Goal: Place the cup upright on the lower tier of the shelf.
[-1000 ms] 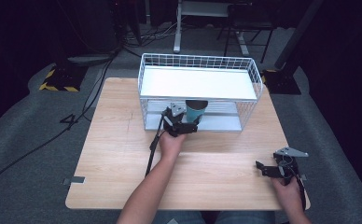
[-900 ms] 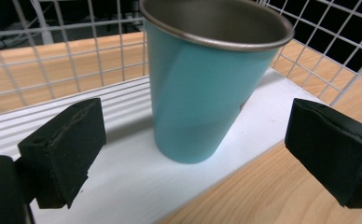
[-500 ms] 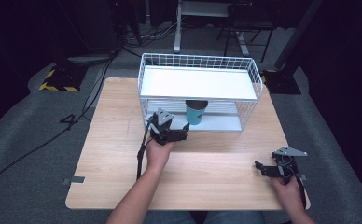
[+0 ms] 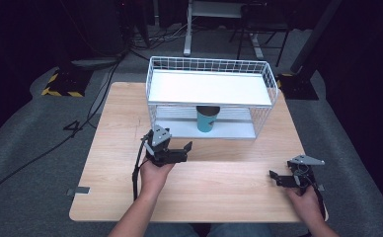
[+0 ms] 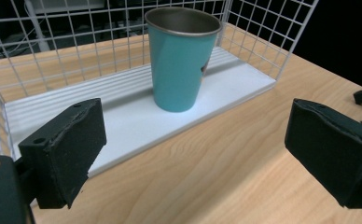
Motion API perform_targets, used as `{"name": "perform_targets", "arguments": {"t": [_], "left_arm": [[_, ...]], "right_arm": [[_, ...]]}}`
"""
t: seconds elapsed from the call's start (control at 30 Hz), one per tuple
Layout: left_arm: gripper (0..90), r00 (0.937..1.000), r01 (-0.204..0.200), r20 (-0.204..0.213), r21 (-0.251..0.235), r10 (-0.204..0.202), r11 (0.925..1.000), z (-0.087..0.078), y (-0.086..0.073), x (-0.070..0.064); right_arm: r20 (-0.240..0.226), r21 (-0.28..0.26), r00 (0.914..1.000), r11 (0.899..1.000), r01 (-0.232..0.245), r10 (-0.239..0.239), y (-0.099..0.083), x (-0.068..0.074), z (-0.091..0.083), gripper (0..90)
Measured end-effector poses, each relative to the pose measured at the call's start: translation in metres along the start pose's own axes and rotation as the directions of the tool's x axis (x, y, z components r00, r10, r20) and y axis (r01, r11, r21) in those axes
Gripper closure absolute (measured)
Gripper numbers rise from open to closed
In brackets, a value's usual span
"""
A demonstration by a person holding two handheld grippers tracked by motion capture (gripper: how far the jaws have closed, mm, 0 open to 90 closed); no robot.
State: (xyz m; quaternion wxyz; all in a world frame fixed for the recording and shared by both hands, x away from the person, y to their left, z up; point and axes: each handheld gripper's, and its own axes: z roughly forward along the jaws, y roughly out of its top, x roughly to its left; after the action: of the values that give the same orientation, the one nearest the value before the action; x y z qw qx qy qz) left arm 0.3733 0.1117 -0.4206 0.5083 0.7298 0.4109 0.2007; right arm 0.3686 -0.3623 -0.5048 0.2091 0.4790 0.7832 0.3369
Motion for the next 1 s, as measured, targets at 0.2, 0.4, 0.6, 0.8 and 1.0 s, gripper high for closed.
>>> {"name": "perform_targets", "arguments": {"t": [0.2,0.4,0.6,0.8,1.0], "left_arm": [[5.9,0.9998,-0.015,-0.013,0.021,0.015,0.9997,-0.019,-0.011,0.002],[5.8,0.9992,-0.034,-0.019,0.039,0.034,0.9987,-0.034,-0.021,0.005],[5.8,0.9995,-0.029,-0.013,0.053,0.029,0.9982,-0.052,-0.04,0.01],[6.1,0.9998,-0.004,-0.019,0.077,0.005,0.997,-0.061,-0.062,0.021],[6.4,0.9992,-0.002,-0.039,0.123,0.007,0.9924,-0.066,-0.078,0.03]], "right_arm": [[0.001,0.0,1.0,1.0,-0.001,0.001,0.0,0.0,0.0,9.6],[0.001,0.0,1.0,1.0,-0.001,0.001,0.0,0.0,0.0,9.6],[0.001,0.0,1.0,1.0,-0.001,0.001,0.0,0.0,0.0,9.6],[0.001,0.0,1.0,1.0,-0.001,0.001,0.0,0.0,0.0,9.7],[0.001,0.0,1.0,1.0,-0.001,0.001,0.0,0.0,0.0,9.6]]}}
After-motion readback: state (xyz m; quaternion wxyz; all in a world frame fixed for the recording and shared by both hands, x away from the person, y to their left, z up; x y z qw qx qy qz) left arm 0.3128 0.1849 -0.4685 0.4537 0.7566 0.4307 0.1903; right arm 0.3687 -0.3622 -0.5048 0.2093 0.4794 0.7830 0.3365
